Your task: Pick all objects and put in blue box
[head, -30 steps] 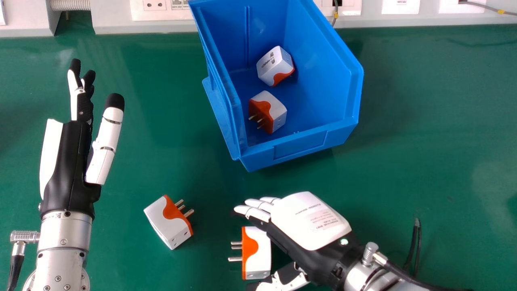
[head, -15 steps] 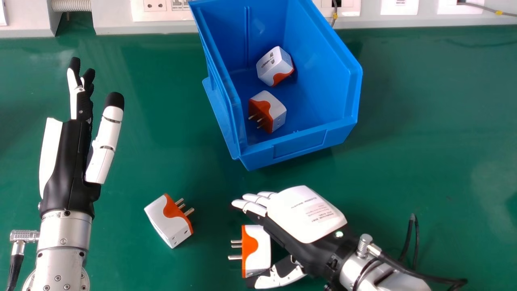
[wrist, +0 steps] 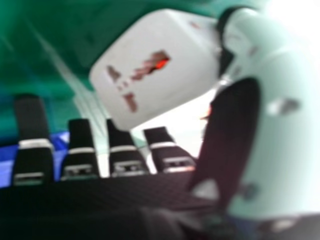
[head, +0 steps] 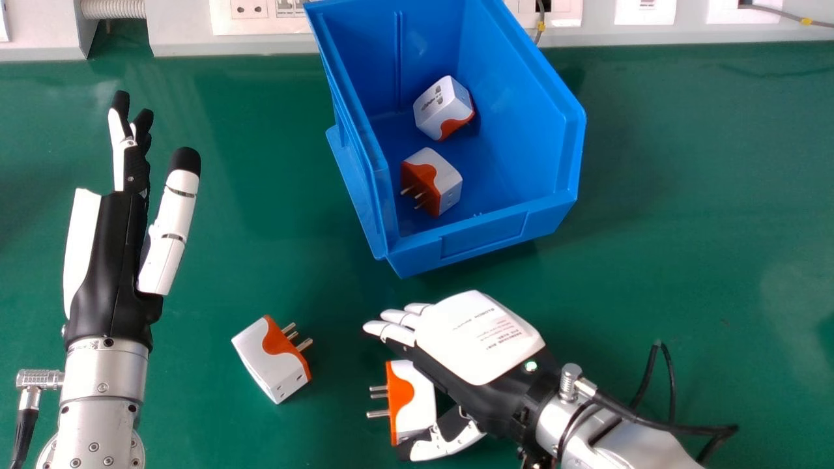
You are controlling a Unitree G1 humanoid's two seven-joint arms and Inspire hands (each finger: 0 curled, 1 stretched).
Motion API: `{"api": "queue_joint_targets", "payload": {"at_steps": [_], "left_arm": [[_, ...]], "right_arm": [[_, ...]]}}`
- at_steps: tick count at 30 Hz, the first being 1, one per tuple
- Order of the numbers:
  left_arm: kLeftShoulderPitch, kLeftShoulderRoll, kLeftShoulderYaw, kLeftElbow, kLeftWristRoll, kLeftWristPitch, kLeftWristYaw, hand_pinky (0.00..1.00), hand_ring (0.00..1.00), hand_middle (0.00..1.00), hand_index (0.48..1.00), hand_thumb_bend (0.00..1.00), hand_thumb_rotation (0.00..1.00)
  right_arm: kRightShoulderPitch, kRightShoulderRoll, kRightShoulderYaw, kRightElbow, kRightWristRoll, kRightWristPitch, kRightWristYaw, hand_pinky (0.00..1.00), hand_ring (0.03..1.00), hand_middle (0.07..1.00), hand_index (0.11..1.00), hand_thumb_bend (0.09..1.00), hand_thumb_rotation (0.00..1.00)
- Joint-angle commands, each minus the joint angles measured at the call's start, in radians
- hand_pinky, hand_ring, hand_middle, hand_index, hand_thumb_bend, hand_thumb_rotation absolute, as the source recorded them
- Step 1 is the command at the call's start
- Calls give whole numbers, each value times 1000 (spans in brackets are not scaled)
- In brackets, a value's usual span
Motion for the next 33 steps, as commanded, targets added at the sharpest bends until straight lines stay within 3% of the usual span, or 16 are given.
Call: {"api": "queue_joint_targets", "payload": {"at_steps": [1, 19, 25, 33], "left_arm": [[-18, 6, 3, -18, 7, -6, 9, 996, 1000, 1000, 998, 449, 1000], [-36, 5, 1, -17, 3, 19, 7, 990, 1000, 1000, 998, 435, 1000], [-40, 8, 3, -11, 0, 19, 4, 990, 1000, 1000, 998, 433, 1000], [-36, 2, 2, -23, -9, 17, 0, 992, 1000, 1000, 999, 423, 1000]], "right_arm": [[28, -22, 25, 28, 7, -2, 60, 783, 881, 895, 870, 405, 362], [42, -97, 9, -48, 56, -85, 84, 781, 868, 886, 858, 399, 331], [28, -100, 12, -36, 58, -102, 97, 764, 856, 878, 848, 364, 321], [12, -87, 17, -10, 48, -102, 88, 760, 853, 872, 843, 317, 319]]}}
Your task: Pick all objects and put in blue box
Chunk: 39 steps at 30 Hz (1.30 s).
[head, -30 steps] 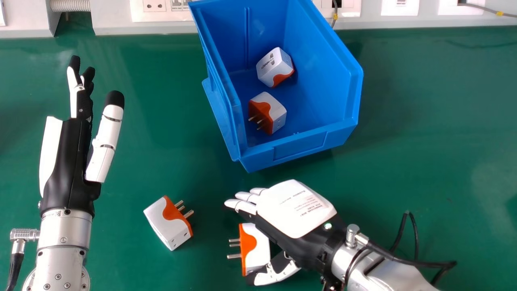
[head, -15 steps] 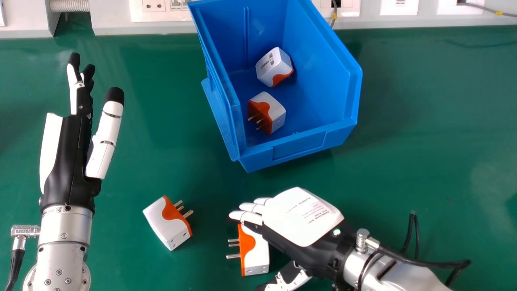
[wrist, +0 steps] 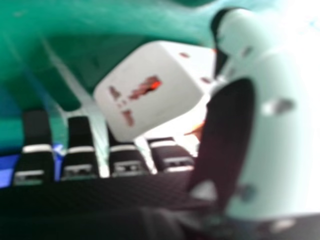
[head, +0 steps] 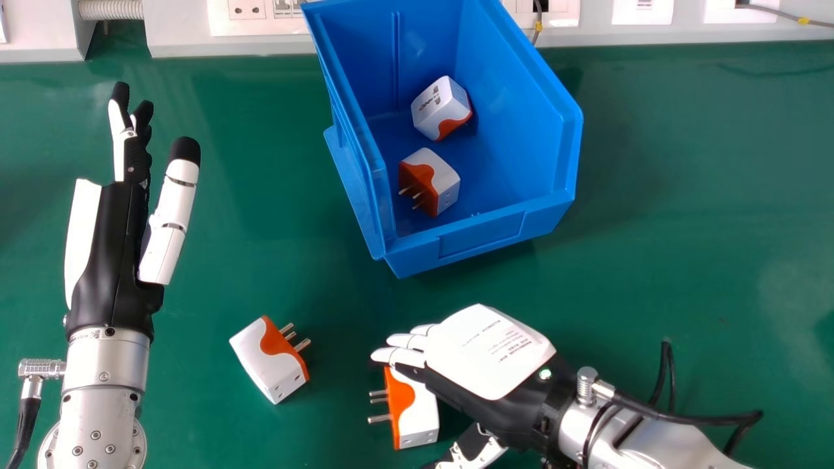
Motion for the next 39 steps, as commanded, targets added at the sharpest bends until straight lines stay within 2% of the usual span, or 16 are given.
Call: {"api": "queue_joint_targets", "payload": {"at_steps": [1, 6, 19, 31, 39], "left_arm": [[-12, 2, 2, -22, -5, -9, 2, 993, 1000, 1000, 999, 419, 1000], [-16, 4, 3, -12, -2, -12, 5, 994, 1000, 1000, 999, 414, 1000], [-2, 4, 5, -40, 0, -1, 3, 995, 1000, 1000, 1000, 418, 1000], [-4, 6, 6, -42, 5, -5, 6, 993, 1000, 1000, 1000, 423, 1000], [-8, 7, 6, -43, 7, -4, 8, 993, 1000, 1000, 1000, 427, 1000]], "right_arm": [[12, 7, 26, 30, 1, -11, 26, 760, 851, 871, 842, 313, 314], [2, 20, 28, 59, -3, -13, 5, 759, 848, 868, 841, 307, 305], [-15, 40, 47, 141, -22, -1, -49, 757, 840, 859, 840, 310, 299], [-25, 42, 56, 170, -21, -1, -49, 750, 837, 858, 851, 306, 285], [-37, 49, 66, 178, -40, 36, -33, 752, 845, 870, 867, 301, 279]]}}
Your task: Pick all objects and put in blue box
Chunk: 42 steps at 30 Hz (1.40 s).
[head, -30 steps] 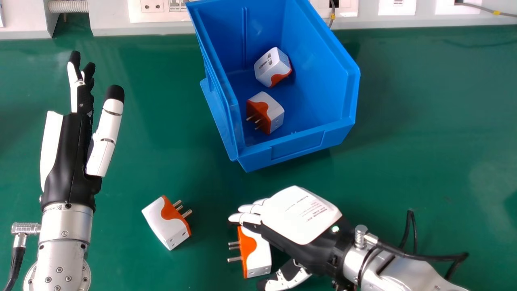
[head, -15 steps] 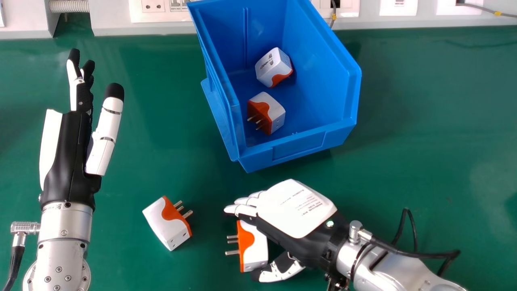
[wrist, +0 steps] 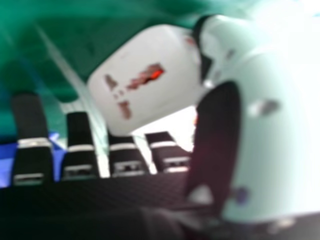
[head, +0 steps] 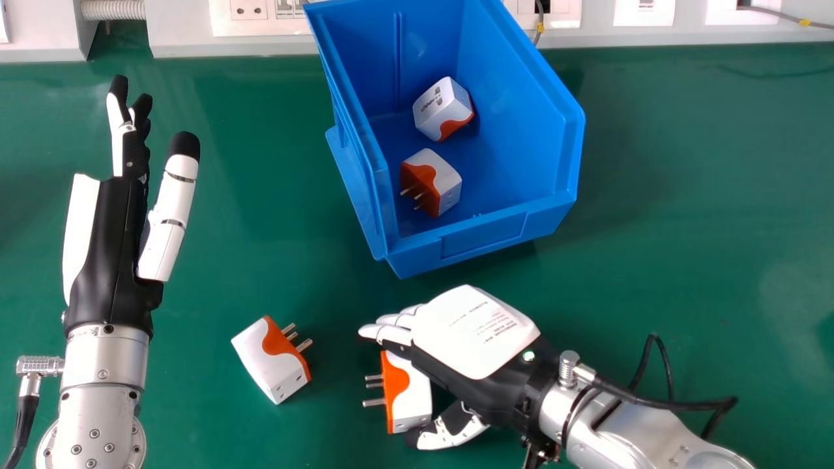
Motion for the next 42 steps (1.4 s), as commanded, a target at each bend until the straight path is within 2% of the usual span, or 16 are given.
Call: {"api": "queue_joint_targets", "payload": {"at_steps": [1, 6, 7, 8, 9, 10, 11, 13, 14, 17, 19, 21, 24, 35, 38, 42], "left_arm": [[-9, 7, 6, -22, 5, -9, 8, 993, 1000, 1000, 1000, 426, 1000], [-8, 6, 4, -30, 8, -5, 8, 992, 1000, 1000, 1000, 424, 1000], [-9, 6, 4, -29, 8, -5, 8, 992, 1000, 1000, 1000, 423, 1000], [-10, 6, 4, -28, 7, -5, 7, 992, 1000, 1000, 1000, 423, 1000], [-10, 7, 5, -27, 7, -6, 7, 992, 1000, 1000, 1000, 422, 1000], [-11, 7, 5, -25, 6, -7, 7, 992, 1000, 1000, 1000, 422, 1000], [-11, 7, 5, -27, 7, -6, 7, 991, 1000, 1000, 1000, 423, 1000], [-13, 7, 5, -27, 9, -6, 8, 991, 1000, 1000, 1000, 423, 1000], [-13, 7, 4, -28, 10, -6, 9, 991, 1000, 1000, 1000, 424, 1000], [-13, 5, 4, -31, 9, -1, 9, 990, 1000, 1000, 1000, 421, 1000], [-11, 4, 6, -36, 6, 2, 8, 988, 1000, 1000, 1000, 413, 1000], [-8, 3, 6, -40, 5, 3, 7, 988, 1000, 1000, 1000, 413, 1000], [-6, 2, 7, -46, 2, 7, 6, 987, 1000, 1000, 1000, 406, 1000], [10, -7, 7, -73, 2, 19, 8, 986, 1000, 1000, 1000, 394, 1000], [16, -10, 7, -78, 1, 19, 7, 983, 1000, 1000, 1000, 393, 1000], [25, -14, 7, -86, 0, 18, 8, 983, 1000, 1000, 1000, 393, 1000]], "right_arm": [[35, -7, 32, 58, -15, 18, 52, 750, 844, 869, 866, 297, 283], [17, 11, 34, 80, -20, 40, 50, 720, 810, 836, 845, 289, 271], [14, 16, 34, 85, -22, 48, 49, 668, 743, 779, 775, 328, 245], [11, 20, 34, 90, -25, 56, 47, 668, 743, 779, 775, 328, 245], [9, 22, 34, 93, -26, 61, 46, 619, 684, 725, 718, 360, 225], [7, 25, 35, 97, -30, 67, 43, 619, 684, 725, 718, 360, 225], [3, 29, 37, 104, -34, 73, 39, 560, 621, 666, 677, 390, 179], [-11, 33, 39, 117, -41, 85, 43, 560, 621, 666, 677, 390, 179], [-17, 32, 40, 119, -41, 88, 49, 504, 564, 617, 644, 414, 143], [-33, 28, 40, 123, -29, 87, 69, 456, 516, 579, 619, 434, 115], [-41, 28, 32, 125, -6, 91, 88, 378, 439, 523, 583, 462, 73], [-48, 29, 29, 127, 8, 99, 99, 378, 439, 523, 583, 462, 73], [-55, 33, 22, 127, 18, 126, 106, 297, 358, 478, 554, 479, 47], [-74, 29, 18, 133, 15, 125, 85, 317, 379, 469, 528, 501, 17], [-72, 26, 18, 120, 10, 128, 77, 281, 341, 466, 515, 508, 9], [-63, 20, 16, 95, 5, 130, 67, 281, 341, 466, 515, 508, 9]]}}
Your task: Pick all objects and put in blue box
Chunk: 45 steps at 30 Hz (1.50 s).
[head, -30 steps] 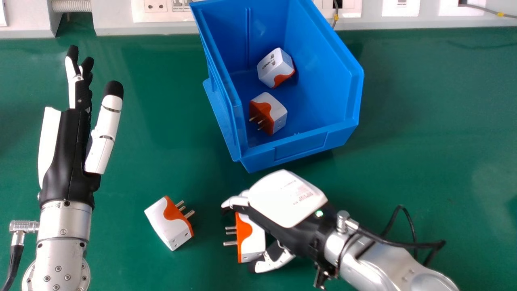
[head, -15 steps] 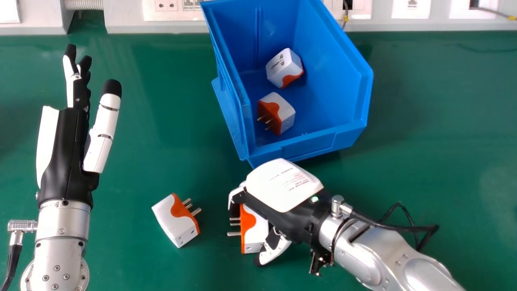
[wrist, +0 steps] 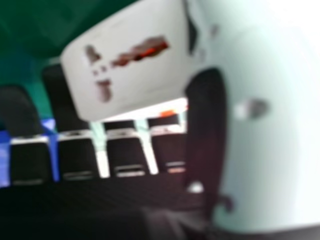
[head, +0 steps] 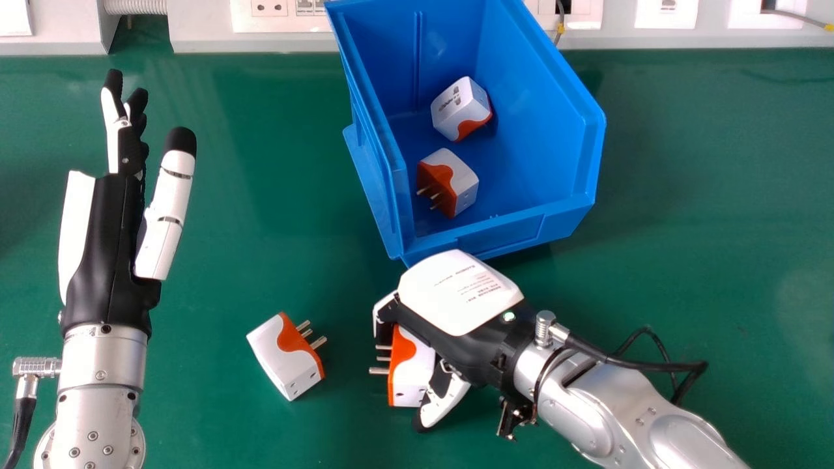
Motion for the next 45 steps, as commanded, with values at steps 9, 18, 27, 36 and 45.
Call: {"api": "queue_joint_targets", "payload": {"at_steps": [9, 18, 27, 36, 45], "left_arm": [[5, -7, 0, -40, 0, 1, 5, 977, 1000, 1000, 1000, 396, 1000], [3, -6, -2, -46, 1, 14, 2, 974, 1000, 1000, 1000, 406, 1000], [-11, 4, 1, -16, -1, 4, -4, 973, 1000, 1000, 1000, 416, 1000], [-13, 10, 1, -12, 1, 6, -10, 972, 1000, 1000, 1000, 403, 1000], [-18, 15, 0, 1, 3, -2, -10, 972, 1000, 1000, 1000, 393, 1000]], "right_arm": [[118, -76, -29, -122, 7, 35, 63, 228, 291, 465, 505, 514, 3], [274, -119, -123, -406, 83, 11, 102, 175, 236, 458, 500, 516, 1], [380, -170, -237, -568, 123, -26, 112, 106, 169, 467, 488, 519, 0], [488, -178, -401, -750, 173, -5, 135, 212, 283, 466, 502, 514, 0], [427, -132, -490, -792, 189, 20, 134, 199, 262, 445, 504, 511, 2]]}}
